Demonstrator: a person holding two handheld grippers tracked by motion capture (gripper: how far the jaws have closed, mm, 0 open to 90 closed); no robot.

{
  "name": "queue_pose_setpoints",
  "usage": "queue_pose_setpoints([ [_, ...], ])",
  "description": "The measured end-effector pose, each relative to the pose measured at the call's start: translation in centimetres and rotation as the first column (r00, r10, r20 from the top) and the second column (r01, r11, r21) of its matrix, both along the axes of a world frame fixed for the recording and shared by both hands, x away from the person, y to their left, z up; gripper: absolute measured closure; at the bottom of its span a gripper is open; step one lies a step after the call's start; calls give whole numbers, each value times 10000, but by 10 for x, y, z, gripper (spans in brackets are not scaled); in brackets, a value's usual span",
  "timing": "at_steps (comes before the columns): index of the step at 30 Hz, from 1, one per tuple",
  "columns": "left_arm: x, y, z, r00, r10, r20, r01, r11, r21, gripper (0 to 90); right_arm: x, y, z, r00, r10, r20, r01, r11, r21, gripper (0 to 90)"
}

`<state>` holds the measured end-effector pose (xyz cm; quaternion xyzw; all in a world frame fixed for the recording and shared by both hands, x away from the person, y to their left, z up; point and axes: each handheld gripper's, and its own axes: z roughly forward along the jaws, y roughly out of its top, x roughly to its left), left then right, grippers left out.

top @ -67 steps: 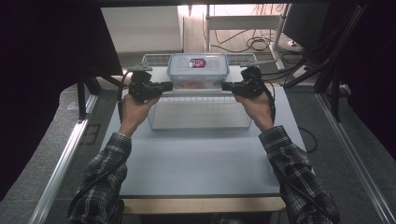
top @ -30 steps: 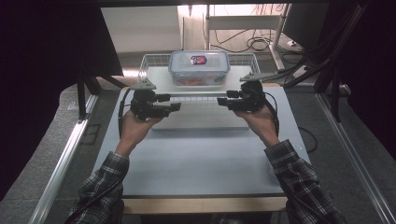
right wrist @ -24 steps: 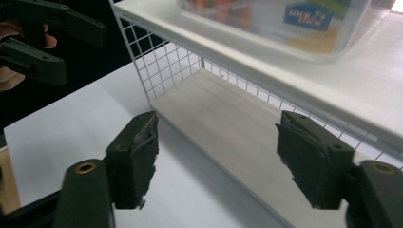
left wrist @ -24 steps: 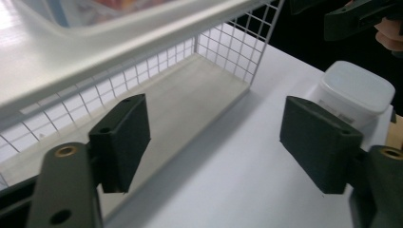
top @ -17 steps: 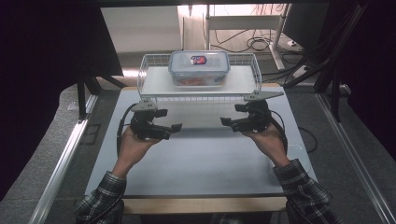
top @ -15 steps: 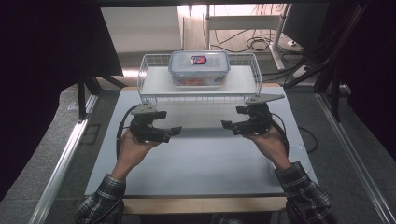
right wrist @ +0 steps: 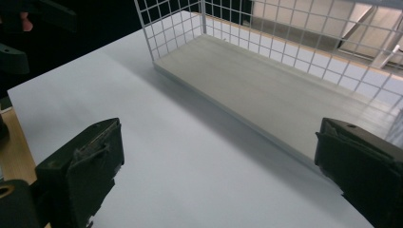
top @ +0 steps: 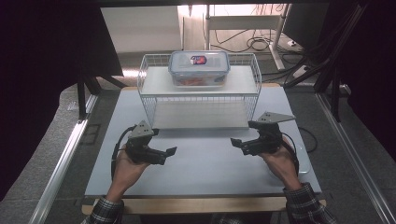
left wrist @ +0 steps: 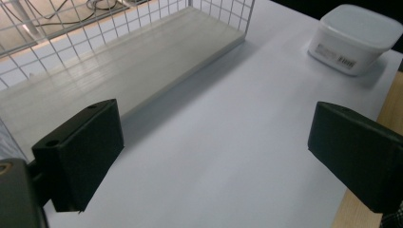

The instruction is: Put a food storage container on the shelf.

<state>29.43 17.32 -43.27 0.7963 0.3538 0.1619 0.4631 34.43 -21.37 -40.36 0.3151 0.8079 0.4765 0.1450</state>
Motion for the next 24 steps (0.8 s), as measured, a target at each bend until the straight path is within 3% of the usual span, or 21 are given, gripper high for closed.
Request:
queue_pose_setpoints([
  [5, -9, 2, -15, 9996, 155, 219, -156, 9999, 10, 27, -10, -6, -13, 9999, -12, 105, 14, 9999, -120, 8],
  [10, -17, 5, -35, 9996, 254, 109, -257, 9992, 314, 11, -19, -8, -28, 10000, 82, -38, -83, 9990, -441, 2],
  [15, -22, 10, -51, 9996, 112, -242, -112, 9999, 28, 13, -26, -10, -39, 9999, 6, -138, -14, 9982, -598, 0],
  [17, -27, 11, -66, 9991, 184, -388, -170, 9992, 366, 15, -32, -13, -49, 9993, 15, -370, -35, 9985, -543, 0],
  [19, -28, 11, -69, 9988, 218, -431, -197, 9987, 479, 16, -34, -13, -53, 9988, 71, -486, -99, 9983, -567, 0],
  [20, -28, 10, -76, 9980, 206, -595, -170, 9980, 611, 16, -37, -14, -59, 9982, 54, -591, -98, 9972, -742, 0],
  [24, -27, 6, -80, 9984, 186, -537, -141, 9965, 819, 16, -39, -16, -65, 9978, -235, -622, 166, 9940, -1085, 0],
])
